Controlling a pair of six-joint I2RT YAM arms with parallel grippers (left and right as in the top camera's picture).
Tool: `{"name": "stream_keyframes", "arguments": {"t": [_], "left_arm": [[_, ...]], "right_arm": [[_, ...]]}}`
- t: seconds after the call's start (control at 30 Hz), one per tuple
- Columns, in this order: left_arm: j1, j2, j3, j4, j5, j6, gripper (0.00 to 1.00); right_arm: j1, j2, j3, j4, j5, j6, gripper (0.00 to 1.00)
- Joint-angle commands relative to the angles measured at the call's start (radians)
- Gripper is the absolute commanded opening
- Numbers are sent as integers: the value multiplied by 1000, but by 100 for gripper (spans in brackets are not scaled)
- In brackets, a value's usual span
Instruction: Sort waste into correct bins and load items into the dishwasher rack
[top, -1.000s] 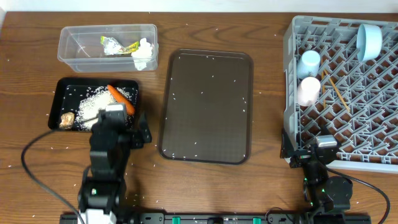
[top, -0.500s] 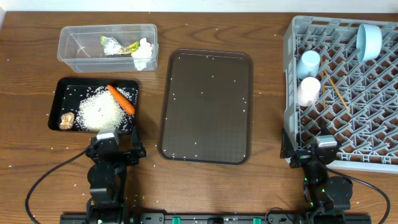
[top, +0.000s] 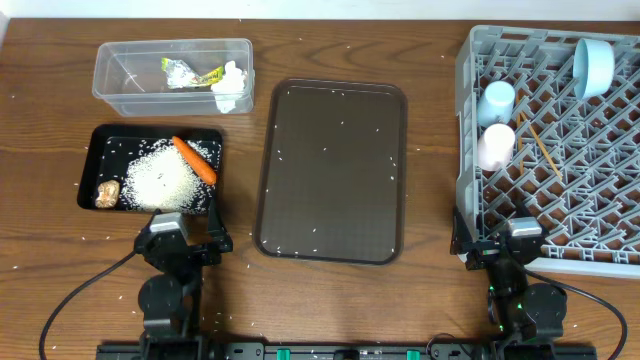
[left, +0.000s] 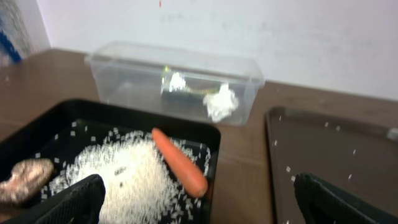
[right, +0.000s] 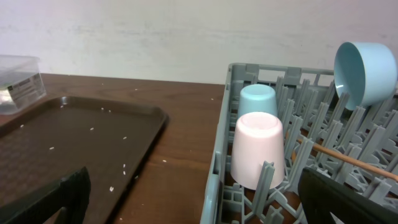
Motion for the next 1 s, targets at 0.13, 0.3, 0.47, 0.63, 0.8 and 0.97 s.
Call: {"name": "stream_keyframes", "arguments": {"t": [0.13,0.3,0.47,0.63,0.8,0.97], "left_arm": [[-11,-34,-32,-17,-11,6,98],[-11,-33,-32,-17,-11,6,98],[-11,-30,-32,-17,-11,6,98],[-11,-30,-32,-17,-11,6,98],[-11,-30,-32,-17,-11,6,98],[-11,-30,-32,-17,-11,6,98]], "right_arm": [[-1,-6,-5,-1,10,-12,99],[-1,-6,-5,-1,10,-12,99],[-1,-6,-5,0,10,-12,99],[-1,-6,-5,-1,10,-12,99],[-1,-6,-5,-1,10,-12,99],[-1,-6,-5,0,10,-12,99]]}}
